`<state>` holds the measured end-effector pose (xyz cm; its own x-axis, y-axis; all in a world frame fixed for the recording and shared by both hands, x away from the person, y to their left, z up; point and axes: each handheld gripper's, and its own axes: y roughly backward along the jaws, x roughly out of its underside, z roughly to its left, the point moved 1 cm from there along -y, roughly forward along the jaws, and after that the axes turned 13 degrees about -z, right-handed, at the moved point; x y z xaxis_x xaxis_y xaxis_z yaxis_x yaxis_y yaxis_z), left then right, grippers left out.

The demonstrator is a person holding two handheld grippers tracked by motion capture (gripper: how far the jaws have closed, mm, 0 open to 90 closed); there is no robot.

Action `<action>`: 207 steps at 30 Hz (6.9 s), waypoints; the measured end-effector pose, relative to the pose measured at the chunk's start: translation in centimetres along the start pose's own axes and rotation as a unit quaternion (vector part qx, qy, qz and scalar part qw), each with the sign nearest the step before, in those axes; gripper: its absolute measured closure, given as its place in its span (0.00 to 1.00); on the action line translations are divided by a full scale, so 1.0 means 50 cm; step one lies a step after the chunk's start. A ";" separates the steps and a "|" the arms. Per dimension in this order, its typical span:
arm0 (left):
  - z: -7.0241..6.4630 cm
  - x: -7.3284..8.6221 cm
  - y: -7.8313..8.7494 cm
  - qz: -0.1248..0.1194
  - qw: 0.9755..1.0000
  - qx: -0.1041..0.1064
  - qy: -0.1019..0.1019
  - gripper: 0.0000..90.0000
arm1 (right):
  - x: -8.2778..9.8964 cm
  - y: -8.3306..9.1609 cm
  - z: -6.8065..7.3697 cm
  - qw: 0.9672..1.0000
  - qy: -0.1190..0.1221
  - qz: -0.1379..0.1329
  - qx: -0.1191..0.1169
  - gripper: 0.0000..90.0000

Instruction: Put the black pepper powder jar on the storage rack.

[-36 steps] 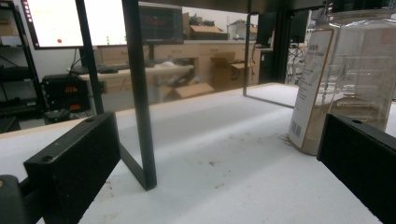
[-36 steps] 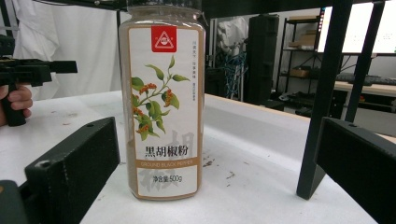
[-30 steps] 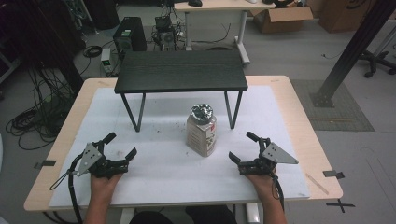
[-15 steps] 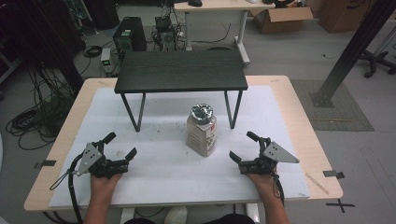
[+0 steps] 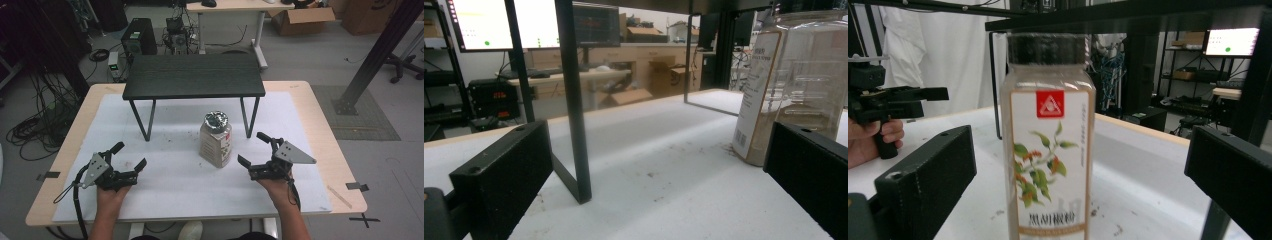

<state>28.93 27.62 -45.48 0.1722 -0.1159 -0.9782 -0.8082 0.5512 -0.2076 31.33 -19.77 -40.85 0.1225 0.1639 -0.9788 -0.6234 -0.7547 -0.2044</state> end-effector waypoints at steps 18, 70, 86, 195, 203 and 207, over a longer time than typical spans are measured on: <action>0.000 0.000 0.000 -0.001 1.000 0.000 0.000 0.00 | -0.037 -0.052 0.014 1.000 -0.022 0.005 -0.012 0.00; 0.001 0.000 0.000 -0.001 1.000 0.000 0.002 0.00 | 0.003 -0.198 0.020 0.995 -0.044 0.078 -0.036 0.00; 0.001 0.000 0.001 -0.003 1.000 -0.001 0.003 0.00 | 0.023 -0.220 0.017 0.995 -0.048 0.083 -0.029 0.00; 0.003 0.000 0.001 -0.004 1.000 -0.003 0.009 0.00 | -0.280 -0.262 -0.010 0.982 -0.028 0.063 -0.174 0.25; 0.003 0.000 0.001 -0.004 1.000 -0.003 0.009 0.00 | -0.322 -0.281 -0.014 0.982 -0.025 0.060 -0.177 0.25; 0.003 0.000 0.001 -0.005 1.000 -0.003 0.009 0.00 | -0.336 -0.291 -0.018 0.982 -0.022 0.059 -0.177 0.25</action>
<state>28.98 27.78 -45.49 0.1691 -0.1363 -0.9761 -0.8100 0.5450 -0.2164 39.04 -12.10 -21.41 0.0273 0.0829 -0.9962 -0.3236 -0.9421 -0.0873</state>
